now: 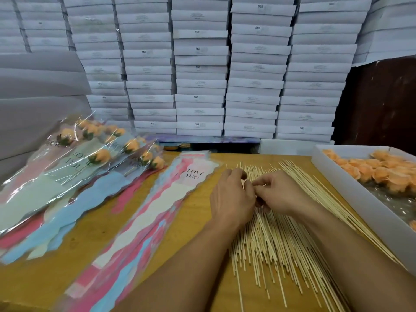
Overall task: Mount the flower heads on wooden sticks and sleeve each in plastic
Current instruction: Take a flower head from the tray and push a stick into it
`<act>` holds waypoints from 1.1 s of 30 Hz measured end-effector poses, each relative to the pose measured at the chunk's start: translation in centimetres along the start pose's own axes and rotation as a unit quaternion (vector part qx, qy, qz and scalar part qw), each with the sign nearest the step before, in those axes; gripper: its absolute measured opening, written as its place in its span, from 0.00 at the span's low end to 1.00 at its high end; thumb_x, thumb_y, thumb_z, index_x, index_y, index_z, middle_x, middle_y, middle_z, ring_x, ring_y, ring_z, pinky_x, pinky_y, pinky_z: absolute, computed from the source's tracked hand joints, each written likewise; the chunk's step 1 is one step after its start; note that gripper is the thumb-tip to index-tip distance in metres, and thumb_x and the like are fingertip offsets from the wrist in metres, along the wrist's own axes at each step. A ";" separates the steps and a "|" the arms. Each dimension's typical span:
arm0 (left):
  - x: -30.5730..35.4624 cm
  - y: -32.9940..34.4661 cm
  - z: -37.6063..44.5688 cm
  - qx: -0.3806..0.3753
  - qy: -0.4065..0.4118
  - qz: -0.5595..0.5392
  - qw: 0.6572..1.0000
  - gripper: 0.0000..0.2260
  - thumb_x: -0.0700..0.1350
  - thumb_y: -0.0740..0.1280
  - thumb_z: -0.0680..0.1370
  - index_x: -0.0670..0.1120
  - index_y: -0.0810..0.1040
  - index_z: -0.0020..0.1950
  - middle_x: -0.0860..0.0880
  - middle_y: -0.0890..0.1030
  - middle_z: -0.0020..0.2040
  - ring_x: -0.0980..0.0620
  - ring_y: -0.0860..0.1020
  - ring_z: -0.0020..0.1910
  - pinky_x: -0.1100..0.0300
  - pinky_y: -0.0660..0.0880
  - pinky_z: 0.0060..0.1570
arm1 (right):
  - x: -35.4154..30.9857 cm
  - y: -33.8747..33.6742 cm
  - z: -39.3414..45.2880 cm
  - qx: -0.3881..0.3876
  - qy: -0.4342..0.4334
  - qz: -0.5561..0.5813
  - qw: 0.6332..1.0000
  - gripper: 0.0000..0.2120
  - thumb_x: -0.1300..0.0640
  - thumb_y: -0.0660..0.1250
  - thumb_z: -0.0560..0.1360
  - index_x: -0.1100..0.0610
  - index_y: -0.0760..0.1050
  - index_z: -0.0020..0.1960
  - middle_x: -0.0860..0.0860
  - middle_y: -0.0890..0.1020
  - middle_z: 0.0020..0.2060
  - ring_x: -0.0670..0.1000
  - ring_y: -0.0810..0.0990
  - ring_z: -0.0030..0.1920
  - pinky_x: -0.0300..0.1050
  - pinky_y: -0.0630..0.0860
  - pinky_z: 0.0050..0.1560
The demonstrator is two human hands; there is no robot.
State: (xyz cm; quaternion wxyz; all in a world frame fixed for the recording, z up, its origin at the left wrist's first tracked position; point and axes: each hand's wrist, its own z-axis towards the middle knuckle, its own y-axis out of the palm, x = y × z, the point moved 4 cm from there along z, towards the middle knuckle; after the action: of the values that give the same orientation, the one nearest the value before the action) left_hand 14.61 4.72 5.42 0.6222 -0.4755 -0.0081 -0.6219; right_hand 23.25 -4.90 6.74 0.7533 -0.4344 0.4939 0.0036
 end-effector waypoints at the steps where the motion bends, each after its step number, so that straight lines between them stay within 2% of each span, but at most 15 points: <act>1: 0.1 0.0 0.0 -0.001 0.002 0.001 1.000 0.09 0.50 0.63 0.80 0.50 0.77 0.59 0.52 0.77 0.56 0.51 0.74 0.53 0.55 0.72 0.49 | -0.1 -0.3 -0.1 0.008 -0.001 -0.009 1.000 0.08 0.56 0.68 0.80 0.49 0.82 0.44 0.49 0.85 0.31 0.46 0.84 0.30 0.45 0.80 0.37; 3: 0.3 0.1 -0.1 -0.012 0.004 0.007 1.000 0.10 0.50 0.63 0.80 0.50 0.77 0.59 0.51 0.77 0.57 0.50 0.75 0.53 0.54 0.74 0.50 | -0.3 -1.3 -0.1 0.036 -0.001 -0.025 0.999 0.06 0.55 0.69 0.80 0.49 0.83 0.46 0.48 0.85 0.33 0.45 0.84 0.33 0.47 0.82 0.42; 6: 0.3 0.3 -0.2 -0.021 0.008 0.015 1.000 0.09 0.49 0.64 0.80 0.50 0.77 0.59 0.51 0.77 0.56 0.51 0.76 0.51 0.52 0.76 0.50 | -0.1 -4.2 0.5 0.089 0.012 -0.057 0.994 0.09 0.52 0.69 0.79 0.55 0.85 0.53 0.49 0.86 0.41 0.48 0.83 0.43 0.45 0.75 0.44; 8: 0.2 0.2 0.0 -0.012 0.013 0.019 1.000 0.09 0.48 0.64 0.80 0.50 0.78 0.59 0.52 0.77 0.55 0.55 0.73 0.48 0.56 0.73 0.48 | 0.4 -6.7 1.4 0.108 0.036 -0.081 0.990 0.12 0.52 0.69 0.78 0.59 0.85 0.53 0.55 0.86 0.46 0.55 0.83 0.47 0.46 0.74 0.44; 10: 0.0 0.2 0.2 -0.009 0.012 0.021 1.000 0.09 0.47 0.64 0.80 0.49 0.78 0.59 0.52 0.77 0.54 0.56 0.69 0.46 0.58 0.69 0.45 | 1.5 -9.7 2.1 0.122 0.065 -0.137 0.981 0.11 0.52 0.69 0.78 0.57 0.85 0.53 0.54 0.86 0.49 0.56 0.82 0.48 0.47 0.76 0.47; 12: 0.0 0.1 0.2 -0.012 0.008 0.021 1.000 0.09 0.47 0.64 0.80 0.49 0.79 0.58 0.52 0.77 0.54 0.55 0.71 0.47 0.58 0.70 0.45 | 3.4 -13.3 2.6 0.156 0.102 -0.213 0.959 0.11 0.52 0.67 0.77 0.55 0.84 0.55 0.55 0.84 0.54 0.58 0.80 0.54 0.48 0.75 0.49; 15: 0.1 0.1 0.1 -0.015 0.008 0.023 1.000 0.09 0.47 0.64 0.80 0.49 0.79 0.59 0.52 0.77 0.54 0.52 0.75 0.51 0.56 0.74 0.48 | 7.2 -18.7 2.2 0.199 0.182 -0.334 0.903 0.17 0.51 0.67 0.77 0.54 0.78 0.64 0.59 0.80 0.61 0.63 0.73 0.62 0.51 0.71 0.47; 17: 0.3 0.2 0.1 -0.016 0.007 0.022 1.000 0.09 0.47 0.64 0.80 0.49 0.79 0.59 0.51 0.77 0.54 0.52 0.74 0.50 0.56 0.74 0.48 | 10.0 -21.5 1.3 0.195 0.253 -0.372 0.871 0.23 0.49 0.67 0.78 0.55 0.73 0.70 0.60 0.77 0.64 0.64 0.70 0.63 0.53 0.73 0.51; 18: 0.4 0.2 0.1 -0.017 0.006 0.023 1.000 0.09 0.47 0.64 0.80 0.49 0.79 0.58 0.51 0.77 0.54 0.52 0.74 0.50 0.55 0.74 0.48 | 11.4 -22.5 0.8 0.185 0.282 -0.384 0.860 0.25 0.47 0.68 0.77 0.55 0.72 0.71 0.60 0.77 0.65 0.64 0.70 0.64 0.55 0.74 0.56; 21: 0.5 0.4 0.0 -0.022 0.009 0.020 1.000 0.09 0.47 0.64 0.80 0.48 0.79 0.58 0.50 0.78 0.55 0.51 0.75 0.51 0.55 0.73 0.48 | 14.6 -23.7 -0.3 0.123 0.317 -0.413 0.845 0.32 0.39 0.71 0.75 0.56 0.71 0.72 0.58 0.75 0.68 0.62 0.71 0.68 0.57 0.70 0.67; 24: 0.6 0.5 0.0 -0.033 0.005 0.016 0.999 0.09 0.46 0.64 0.80 0.48 0.79 0.58 0.50 0.78 0.56 0.50 0.78 0.49 0.53 0.75 0.47 | 16.3 -22.9 -1.1 0.072 0.328 -0.441 0.832 0.29 0.35 0.68 0.75 0.53 0.74 0.66 0.54 0.78 0.63 0.57 0.73 0.65 0.54 0.69 0.66; 28: 0.4 0.5 0.0 -0.038 0.001 0.022 0.999 0.09 0.47 0.64 0.80 0.49 0.79 0.58 0.50 0.78 0.55 0.50 0.78 0.48 0.54 0.75 0.47 | 16.8 -22.7 -1.2 0.100 0.337 -0.460 0.815 0.19 0.37 0.71 0.72 0.51 0.73 0.49 0.54 0.78 0.53 0.59 0.72 0.60 0.56 0.72 0.63; 31: 0.3 0.3 0.1 -0.038 0.002 0.022 0.999 0.08 0.47 0.64 0.80 0.49 0.79 0.57 0.51 0.78 0.54 0.49 0.78 0.49 0.53 0.75 0.48 | 16.7 -23.0 -0.6 0.096 0.349 -0.485 0.796 0.16 0.42 0.72 0.69 0.52 0.75 0.49 0.53 0.77 0.47 0.57 0.74 0.54 0.54 0.76 0.58; 33: 0.3 0.3 0.2 -0.041 0.001 0.023 0.999 0.09 0.47 0.64 0.80 0.48 0.78 0.58 0.51 0.79 0.55 0.49 0.78 0.49 0.52 0.75 0.49 | 17.0 -23.3 0.2 0.070 0.353 -0.497 0.789 0.13 0.48 0.71 0.71 0.53 0.77 0.51 0.53 0.78 0.47 0.55 0.77 0.52 0.52 0.78 0.59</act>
State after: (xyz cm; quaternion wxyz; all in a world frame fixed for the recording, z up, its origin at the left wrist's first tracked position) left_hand 15.01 4.52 5.53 0.6162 -0.4997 0.0287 -0.6081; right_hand 42.23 -26.47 9.28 0.4522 -0.5370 0.4403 -0.5597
